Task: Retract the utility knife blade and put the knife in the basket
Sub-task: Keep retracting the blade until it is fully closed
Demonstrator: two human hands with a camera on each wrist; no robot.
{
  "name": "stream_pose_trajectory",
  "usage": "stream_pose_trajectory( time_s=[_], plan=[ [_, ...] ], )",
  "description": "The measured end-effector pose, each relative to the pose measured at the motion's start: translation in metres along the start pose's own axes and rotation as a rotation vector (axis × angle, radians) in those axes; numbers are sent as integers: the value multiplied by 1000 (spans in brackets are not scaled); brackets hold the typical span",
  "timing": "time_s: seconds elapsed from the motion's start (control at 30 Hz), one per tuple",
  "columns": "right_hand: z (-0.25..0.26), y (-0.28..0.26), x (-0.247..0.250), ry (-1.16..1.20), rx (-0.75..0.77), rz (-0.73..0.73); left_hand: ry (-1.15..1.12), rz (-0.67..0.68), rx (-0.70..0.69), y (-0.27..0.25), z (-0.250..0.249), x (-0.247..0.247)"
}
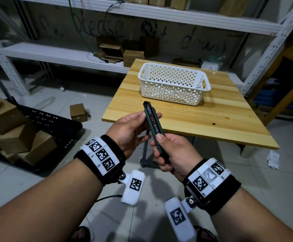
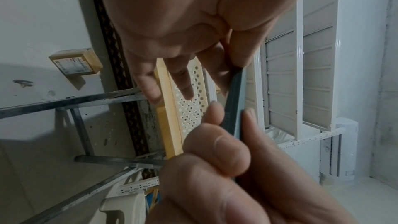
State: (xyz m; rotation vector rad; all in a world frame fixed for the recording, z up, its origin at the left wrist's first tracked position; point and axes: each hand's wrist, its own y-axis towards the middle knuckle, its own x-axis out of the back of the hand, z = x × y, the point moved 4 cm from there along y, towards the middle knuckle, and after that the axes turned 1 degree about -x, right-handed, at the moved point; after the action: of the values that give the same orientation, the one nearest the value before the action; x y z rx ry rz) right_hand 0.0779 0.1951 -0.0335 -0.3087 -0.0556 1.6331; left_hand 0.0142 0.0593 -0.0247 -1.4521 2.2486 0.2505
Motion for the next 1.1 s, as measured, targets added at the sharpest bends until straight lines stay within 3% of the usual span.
stream_pose_trajectory(
  time_s=[0.7, 0.9, 1.1],
  plan=[
    [-1, -1, -3, 13, -28, 14, -38, -20, 1, 3, 3, 4],
    [3, 2, 5, 9, 10, -104, -46, -45, -13, 6, 1, 7],
    [14, 5, 24, 157, 44, -236, -97, -121, -32, 9, -3, 14]
  ],
)
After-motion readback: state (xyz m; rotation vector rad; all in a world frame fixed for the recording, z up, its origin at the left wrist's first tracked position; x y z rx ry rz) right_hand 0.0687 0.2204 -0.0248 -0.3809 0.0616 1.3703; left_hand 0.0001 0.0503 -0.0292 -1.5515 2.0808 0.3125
